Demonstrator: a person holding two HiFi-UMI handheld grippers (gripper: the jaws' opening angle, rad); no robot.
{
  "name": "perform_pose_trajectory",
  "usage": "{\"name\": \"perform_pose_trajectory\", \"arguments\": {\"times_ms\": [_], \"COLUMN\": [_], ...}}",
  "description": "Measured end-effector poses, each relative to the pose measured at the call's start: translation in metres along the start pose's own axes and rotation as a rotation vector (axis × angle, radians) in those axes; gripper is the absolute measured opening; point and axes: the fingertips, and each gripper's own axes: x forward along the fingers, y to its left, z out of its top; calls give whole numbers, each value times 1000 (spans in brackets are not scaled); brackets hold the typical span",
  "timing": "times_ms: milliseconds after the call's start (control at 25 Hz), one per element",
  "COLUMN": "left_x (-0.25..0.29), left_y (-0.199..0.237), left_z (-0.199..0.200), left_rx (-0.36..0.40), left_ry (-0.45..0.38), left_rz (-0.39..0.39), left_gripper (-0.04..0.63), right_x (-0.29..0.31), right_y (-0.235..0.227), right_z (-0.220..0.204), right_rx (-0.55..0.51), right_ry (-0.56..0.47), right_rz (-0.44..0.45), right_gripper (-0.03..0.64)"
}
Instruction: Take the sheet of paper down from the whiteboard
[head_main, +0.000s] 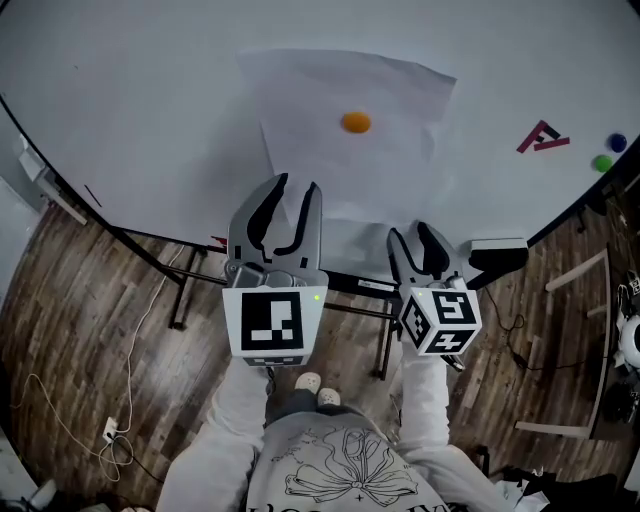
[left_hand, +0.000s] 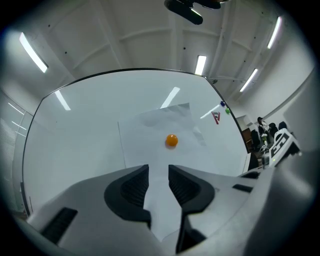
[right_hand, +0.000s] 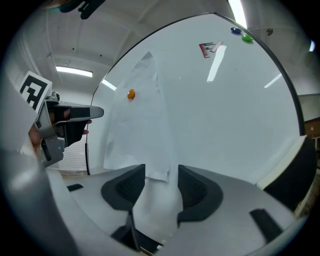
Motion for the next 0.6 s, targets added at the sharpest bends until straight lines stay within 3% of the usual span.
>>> {"name": "perform_pose_trajectory", "arguments": {"times_ms": [600], "left_x": [13], "left_y": [3], "left_z": [-2], "left_rx": [21], "left_ry": [-18], "left_rz": [-48], "left_gripper": [137], "right_x": [13], "right_y": [1], "right_z": [-4], "right_rx": [29], "right_ry": [-5], "right_rz": [51], "right_gripper": [125]}}
